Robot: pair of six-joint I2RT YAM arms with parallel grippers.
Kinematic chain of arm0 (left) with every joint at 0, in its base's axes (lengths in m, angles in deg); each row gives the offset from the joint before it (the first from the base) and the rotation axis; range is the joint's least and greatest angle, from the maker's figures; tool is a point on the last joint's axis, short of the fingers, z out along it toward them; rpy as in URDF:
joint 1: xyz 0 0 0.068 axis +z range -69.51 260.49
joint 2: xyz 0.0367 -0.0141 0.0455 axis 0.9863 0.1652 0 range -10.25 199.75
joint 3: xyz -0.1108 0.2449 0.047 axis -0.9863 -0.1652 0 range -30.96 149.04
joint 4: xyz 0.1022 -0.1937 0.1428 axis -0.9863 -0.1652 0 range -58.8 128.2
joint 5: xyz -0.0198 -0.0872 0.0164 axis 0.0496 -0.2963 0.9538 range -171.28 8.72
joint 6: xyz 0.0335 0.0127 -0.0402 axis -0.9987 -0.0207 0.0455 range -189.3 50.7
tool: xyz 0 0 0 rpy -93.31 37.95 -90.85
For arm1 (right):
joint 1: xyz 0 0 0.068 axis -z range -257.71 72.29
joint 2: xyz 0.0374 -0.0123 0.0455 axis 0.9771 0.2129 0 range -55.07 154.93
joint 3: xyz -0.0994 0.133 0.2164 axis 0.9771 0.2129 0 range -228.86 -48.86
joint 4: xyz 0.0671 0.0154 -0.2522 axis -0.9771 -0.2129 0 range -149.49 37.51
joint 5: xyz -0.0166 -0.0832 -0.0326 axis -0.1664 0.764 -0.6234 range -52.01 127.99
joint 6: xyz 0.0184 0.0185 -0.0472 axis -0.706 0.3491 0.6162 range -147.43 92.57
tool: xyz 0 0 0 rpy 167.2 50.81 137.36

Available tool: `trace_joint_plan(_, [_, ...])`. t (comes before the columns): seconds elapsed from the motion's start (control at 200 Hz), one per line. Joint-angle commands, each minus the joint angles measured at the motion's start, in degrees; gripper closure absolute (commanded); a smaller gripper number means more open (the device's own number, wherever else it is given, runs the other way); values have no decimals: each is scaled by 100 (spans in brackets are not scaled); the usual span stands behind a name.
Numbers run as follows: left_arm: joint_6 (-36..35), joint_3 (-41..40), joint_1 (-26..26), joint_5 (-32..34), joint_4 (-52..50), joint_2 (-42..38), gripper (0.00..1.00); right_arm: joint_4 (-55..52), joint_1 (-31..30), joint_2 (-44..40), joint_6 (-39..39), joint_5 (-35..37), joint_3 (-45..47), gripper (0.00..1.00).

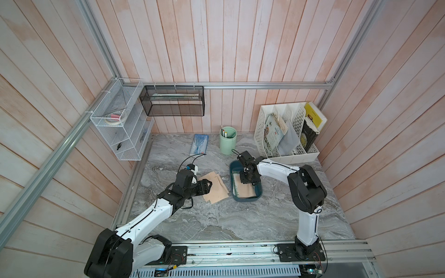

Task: Take out the stationery paper from the storage box
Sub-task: Pick up multiple sheets of stationery from the storage box.

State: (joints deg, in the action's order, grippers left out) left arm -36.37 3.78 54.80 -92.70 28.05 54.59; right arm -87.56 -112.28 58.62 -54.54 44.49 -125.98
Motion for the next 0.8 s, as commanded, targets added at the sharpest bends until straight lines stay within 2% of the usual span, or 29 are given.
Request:
trace_joint_plan(0.0, [-54, -28, 21, 147, -190, -68, 22, -248, 46, 417, -22, 55, 309, 77])
trace_joint_plan(0.12, [-30, 15, 28, 58, -133, -3, 22, -409, 42, 275, -40, 195, 252, 86])
trace_joint_plan(0.215, [-6, 50, 21, -24, -73, 38, 22, -601, 42, 27, -54, 370, 150, 89])
trace_joint_plan(0.375, [21, 46, 26, -444, 330, 48, 22, -935, 16, -504, -41, 586, -144, 90])
trace_joint_plan(0.795, [444, 32, 21, -2044, 2345, 507, 19, -913, -126, -1605, 91, 448, -504, 92])
